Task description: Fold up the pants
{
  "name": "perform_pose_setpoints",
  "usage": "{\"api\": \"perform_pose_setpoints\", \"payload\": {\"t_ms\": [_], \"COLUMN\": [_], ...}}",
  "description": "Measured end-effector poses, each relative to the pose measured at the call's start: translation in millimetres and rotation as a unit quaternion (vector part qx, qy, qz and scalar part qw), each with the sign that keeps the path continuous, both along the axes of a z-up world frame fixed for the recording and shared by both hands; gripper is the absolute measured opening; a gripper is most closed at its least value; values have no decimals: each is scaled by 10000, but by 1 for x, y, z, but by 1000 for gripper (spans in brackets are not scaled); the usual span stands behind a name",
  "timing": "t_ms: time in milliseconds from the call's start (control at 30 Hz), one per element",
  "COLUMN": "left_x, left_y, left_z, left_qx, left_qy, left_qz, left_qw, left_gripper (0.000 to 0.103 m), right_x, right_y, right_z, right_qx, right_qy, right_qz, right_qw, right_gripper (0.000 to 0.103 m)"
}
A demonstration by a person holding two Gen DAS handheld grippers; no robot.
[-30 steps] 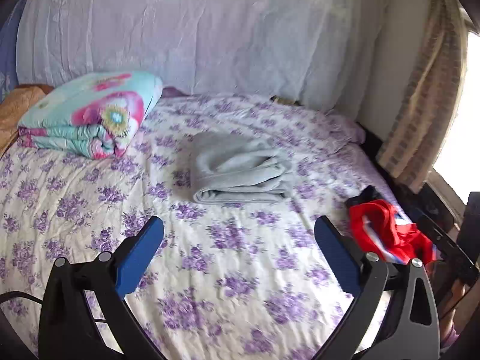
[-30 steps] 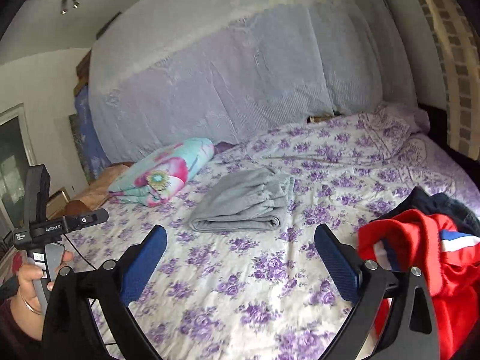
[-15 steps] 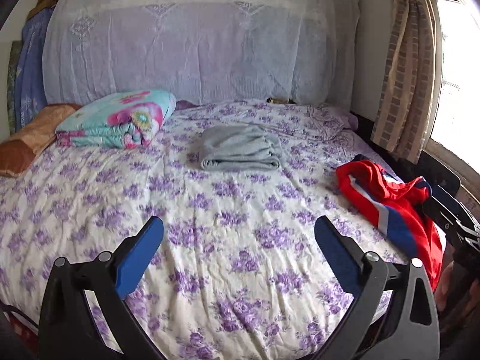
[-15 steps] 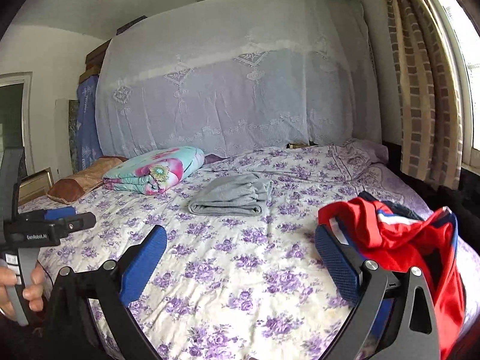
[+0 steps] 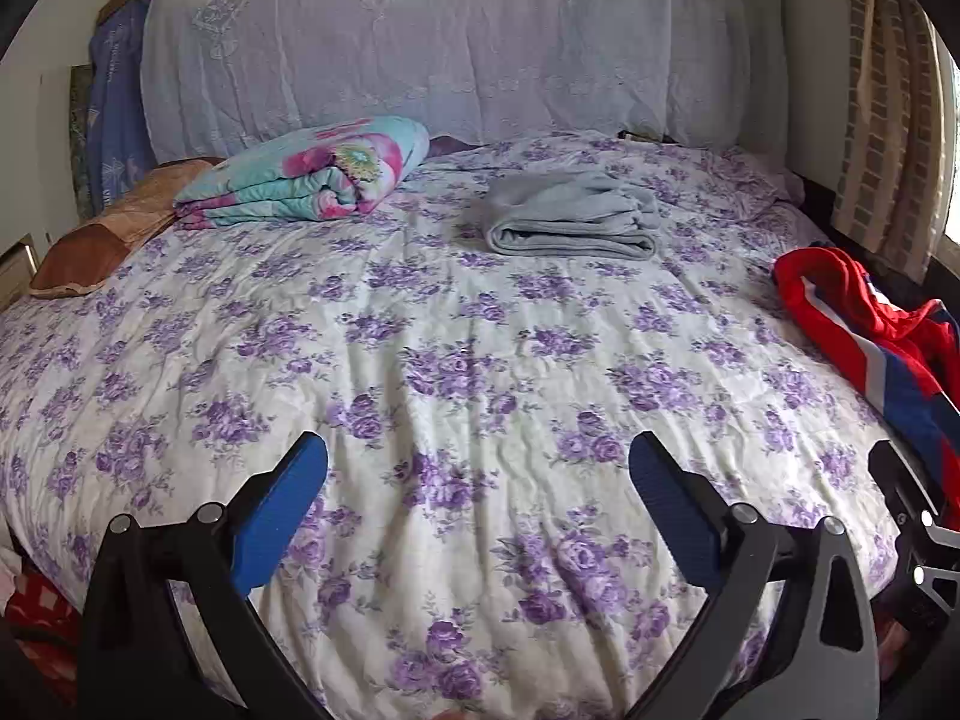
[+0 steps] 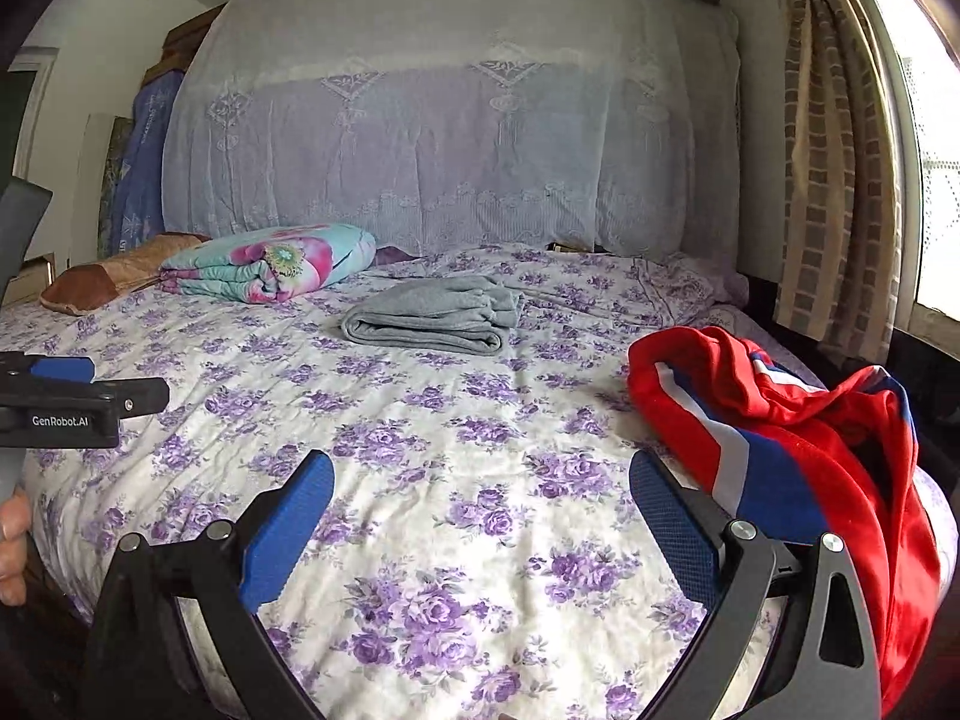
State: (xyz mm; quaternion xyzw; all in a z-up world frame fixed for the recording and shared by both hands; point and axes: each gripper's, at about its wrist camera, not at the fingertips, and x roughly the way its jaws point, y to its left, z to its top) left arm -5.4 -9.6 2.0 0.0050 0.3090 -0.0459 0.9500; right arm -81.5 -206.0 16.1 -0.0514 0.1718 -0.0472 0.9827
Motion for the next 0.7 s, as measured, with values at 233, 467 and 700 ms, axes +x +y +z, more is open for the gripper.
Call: {"api": "perform_pose_setpoints", "payload": {"t_ms": [233,467,700], "left_x": [2,5,13], "left_y": [1,-1,6], "left_z": [0,-2,-8], "left_qx": [159,211,53], "left_qy": [-61,25,375], "left_qz": [99,43,162], "left_qw": [9998,9998,9992], "left_gripper": [98,98,98], "right_x": [10,11,12], "right_y": [-11,-13,-14], "right_z": [-5,-6,-5], "right_qx": [219,260,284], "right_qy": [166,207,222], "right_qz": [-80,-92,-100], "right_qw": [9996,9994,9993], "right_gripper": [99,99,99]}}
